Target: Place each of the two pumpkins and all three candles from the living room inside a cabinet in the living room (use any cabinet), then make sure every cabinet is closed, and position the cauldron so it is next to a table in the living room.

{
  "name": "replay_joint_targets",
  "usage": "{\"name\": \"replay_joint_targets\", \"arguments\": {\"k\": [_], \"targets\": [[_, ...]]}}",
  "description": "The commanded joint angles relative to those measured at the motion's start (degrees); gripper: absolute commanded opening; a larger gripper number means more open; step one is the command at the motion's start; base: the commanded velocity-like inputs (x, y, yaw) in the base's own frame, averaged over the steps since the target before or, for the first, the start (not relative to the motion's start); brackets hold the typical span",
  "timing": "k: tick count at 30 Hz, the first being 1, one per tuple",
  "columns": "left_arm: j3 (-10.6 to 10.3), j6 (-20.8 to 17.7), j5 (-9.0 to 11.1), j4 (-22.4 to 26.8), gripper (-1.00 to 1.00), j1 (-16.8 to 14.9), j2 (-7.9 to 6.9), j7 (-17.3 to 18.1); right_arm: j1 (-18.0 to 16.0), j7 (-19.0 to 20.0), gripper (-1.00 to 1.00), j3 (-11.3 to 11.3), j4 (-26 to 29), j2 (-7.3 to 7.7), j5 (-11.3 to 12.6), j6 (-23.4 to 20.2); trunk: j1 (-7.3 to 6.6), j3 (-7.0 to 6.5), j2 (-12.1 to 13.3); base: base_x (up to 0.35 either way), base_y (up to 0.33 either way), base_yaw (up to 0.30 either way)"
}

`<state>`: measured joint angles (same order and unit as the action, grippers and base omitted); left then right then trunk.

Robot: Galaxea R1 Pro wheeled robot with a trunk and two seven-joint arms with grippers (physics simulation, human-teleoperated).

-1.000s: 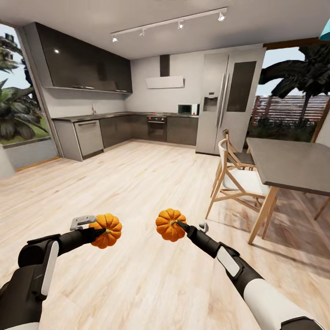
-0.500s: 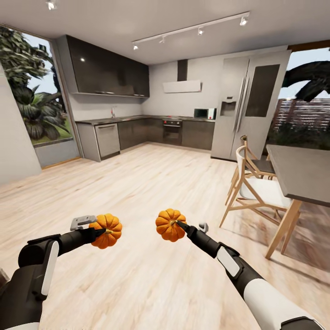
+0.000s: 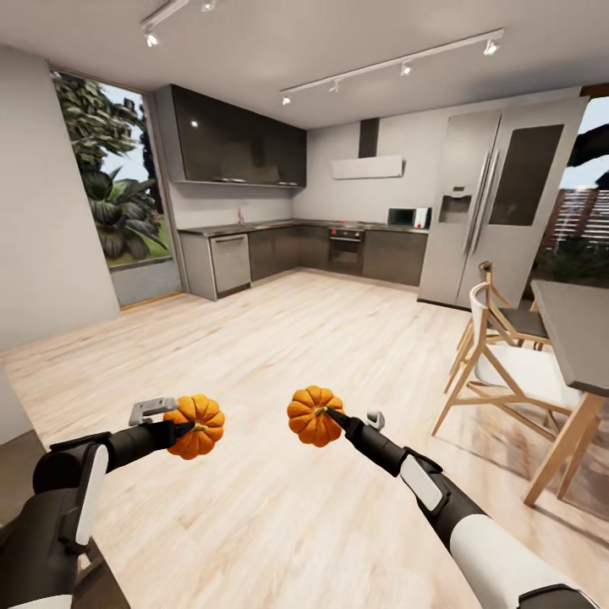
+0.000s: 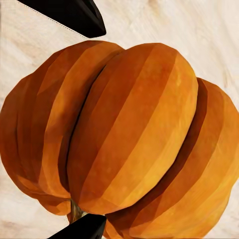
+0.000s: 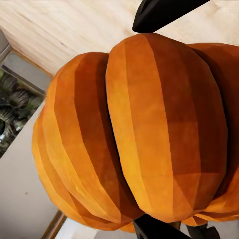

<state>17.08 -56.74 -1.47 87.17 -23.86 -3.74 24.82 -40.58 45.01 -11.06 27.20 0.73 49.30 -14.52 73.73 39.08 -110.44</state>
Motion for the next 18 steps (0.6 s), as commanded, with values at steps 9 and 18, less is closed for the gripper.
{"name": "replay_joint_targets", "arguments": {"k": [9,18], "targets": [[0.2,-0.3,-0.2,0.1,-1.0,-0.1,-0.11,0.3,0.0,-0.2,-1.0,-0.3,-0.2,0.06,0.6,-0.4,-1.99,-2.17,3.6,0.0,0.0,0.217],[0.5,-0.3,-0.5,0.0,-1.0,-0.1,0.03,0.2,0.1,-8.9,-1.0,-0.8,-0.8,-0.25,0.2,4.4,-3.97,-4.39,7.2,0.0,0.0,0.217]]}}
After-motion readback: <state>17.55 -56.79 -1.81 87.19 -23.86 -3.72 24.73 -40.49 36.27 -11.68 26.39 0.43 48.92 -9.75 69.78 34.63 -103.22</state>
